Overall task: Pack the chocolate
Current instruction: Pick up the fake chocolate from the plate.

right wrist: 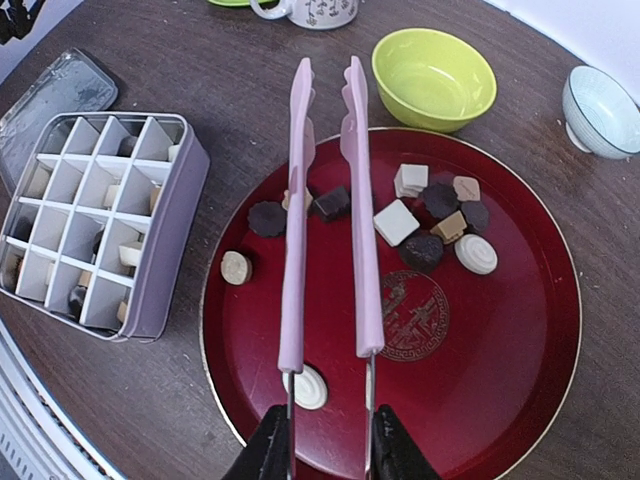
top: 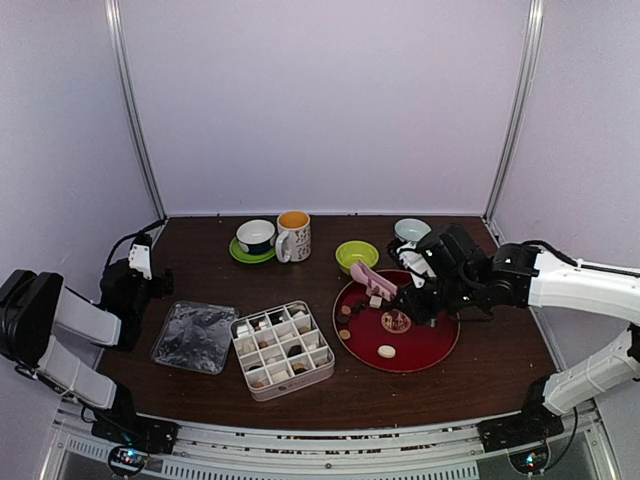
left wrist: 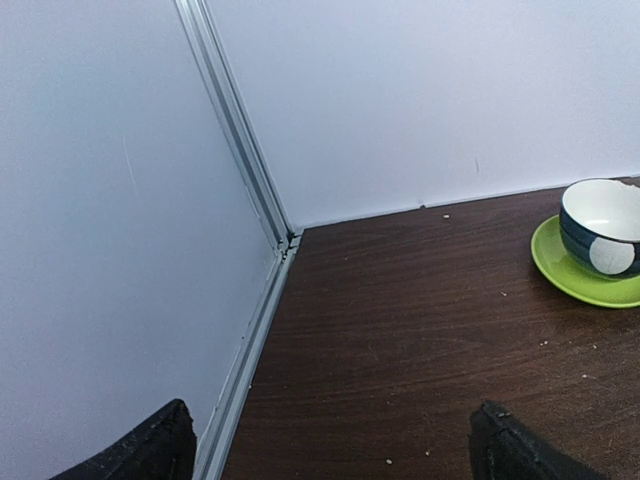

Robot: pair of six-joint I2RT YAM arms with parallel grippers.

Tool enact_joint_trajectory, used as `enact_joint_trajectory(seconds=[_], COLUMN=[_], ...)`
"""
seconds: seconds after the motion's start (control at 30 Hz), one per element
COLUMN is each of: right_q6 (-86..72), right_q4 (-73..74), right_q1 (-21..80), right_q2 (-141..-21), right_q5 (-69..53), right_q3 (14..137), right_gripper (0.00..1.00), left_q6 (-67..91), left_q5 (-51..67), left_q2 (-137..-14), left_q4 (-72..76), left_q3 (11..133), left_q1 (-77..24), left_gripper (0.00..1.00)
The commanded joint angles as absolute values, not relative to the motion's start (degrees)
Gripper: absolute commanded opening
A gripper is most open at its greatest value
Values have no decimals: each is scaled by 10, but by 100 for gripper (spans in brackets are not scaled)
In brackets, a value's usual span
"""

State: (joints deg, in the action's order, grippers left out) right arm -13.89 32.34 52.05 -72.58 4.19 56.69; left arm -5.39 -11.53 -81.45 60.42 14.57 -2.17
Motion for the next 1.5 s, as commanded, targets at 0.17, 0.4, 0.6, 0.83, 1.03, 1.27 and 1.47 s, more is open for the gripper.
enact_joint_trajectory(seconds=[0.17,0.4,0.6,0.83,1.03,1.27,1.47], right_q6=[-149,-144,-149,-186,-216,-236,-243], right_q4=[375,387,382,374,357,346,344], right_q1=[500,496,495,492,489,487,485], right_q2=[-717,-741,-780,-825,-839,-856,-874], right_q5=[34,1,-16,-12,-26,-33,-21], right_q3=[551,555,573,600,599,611,621], right_gripper=[28,30,30,31,32,33,34], left_q6=[-47,-47,-47,-47,-47,-47,-47], left_q5=[-116,-116,-116,-117,-117,-116,-117], left_q2=[-817,-818,-818,-818,-818,-818,-818], left_q4=[637,637,638,638,638,638,638], left_q3=[156,156,156,156,156,156,156], left_q1=[-17,-17,-16,-16,-16,-16,-17], left_gripper=[98,98,98,98,98,98,98])
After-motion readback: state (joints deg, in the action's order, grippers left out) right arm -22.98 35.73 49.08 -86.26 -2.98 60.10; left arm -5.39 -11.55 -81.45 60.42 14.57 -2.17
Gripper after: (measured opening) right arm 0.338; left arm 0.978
